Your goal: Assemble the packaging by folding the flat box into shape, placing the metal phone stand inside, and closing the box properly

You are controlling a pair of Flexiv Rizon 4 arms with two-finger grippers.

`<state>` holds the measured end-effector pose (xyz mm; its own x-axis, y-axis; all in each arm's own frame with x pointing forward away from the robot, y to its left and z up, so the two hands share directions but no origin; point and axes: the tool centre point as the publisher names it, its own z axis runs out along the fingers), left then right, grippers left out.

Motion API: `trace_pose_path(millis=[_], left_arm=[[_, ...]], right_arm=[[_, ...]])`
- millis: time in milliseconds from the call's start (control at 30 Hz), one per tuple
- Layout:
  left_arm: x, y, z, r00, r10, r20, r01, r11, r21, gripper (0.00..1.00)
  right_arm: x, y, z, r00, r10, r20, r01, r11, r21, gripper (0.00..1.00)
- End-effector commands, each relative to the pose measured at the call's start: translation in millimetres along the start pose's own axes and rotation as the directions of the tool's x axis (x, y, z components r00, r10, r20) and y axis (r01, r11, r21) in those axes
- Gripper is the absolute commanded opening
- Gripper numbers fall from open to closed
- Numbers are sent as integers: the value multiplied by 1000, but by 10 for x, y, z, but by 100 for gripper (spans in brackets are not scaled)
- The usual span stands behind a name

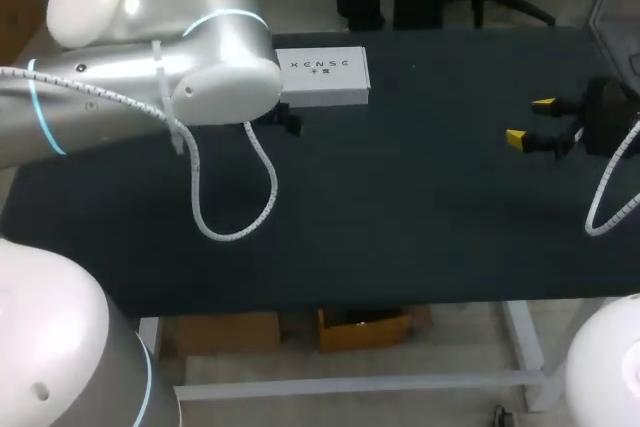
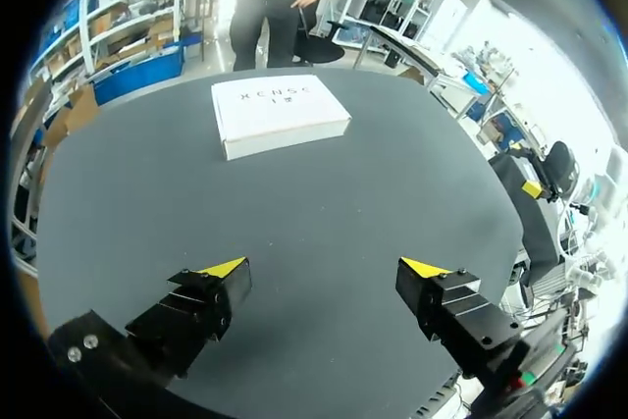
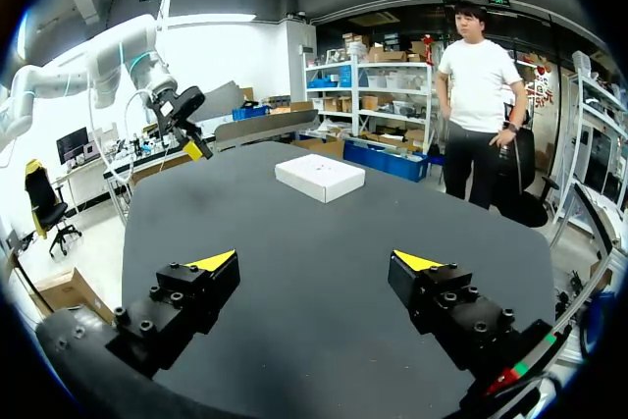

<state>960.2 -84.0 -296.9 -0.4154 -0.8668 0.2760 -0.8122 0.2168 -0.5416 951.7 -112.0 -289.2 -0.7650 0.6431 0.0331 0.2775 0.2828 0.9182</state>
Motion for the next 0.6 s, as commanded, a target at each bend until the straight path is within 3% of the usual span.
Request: trace_pose_path(millis=[33, 200, 267, 600], left_arm=[[10, 42, 5, 1000, -1, 4, 0, 976, 219, 100], [10, 42, 5, 1000, -1, 4, 0, 976, 219, 100], [24, 20, -2, 999, 51, 8, -52, 967, 249, 100], [-58, -135, -167, 987, 140, 77, -157, 942, 296, 100]], right_arm=[[-3, 0, -5, 1000, 1, -2, -1, 1000, -1, 100], [-3, 0, -5, 1000, 1, -2, -1, 1000, -1, 100], [-3, 0, -5, 1000, 1, -2, -1, 1000, -1, 100], [-3, 0, -5, 1000, 1, -2, -1, 1000, -1, 100]])
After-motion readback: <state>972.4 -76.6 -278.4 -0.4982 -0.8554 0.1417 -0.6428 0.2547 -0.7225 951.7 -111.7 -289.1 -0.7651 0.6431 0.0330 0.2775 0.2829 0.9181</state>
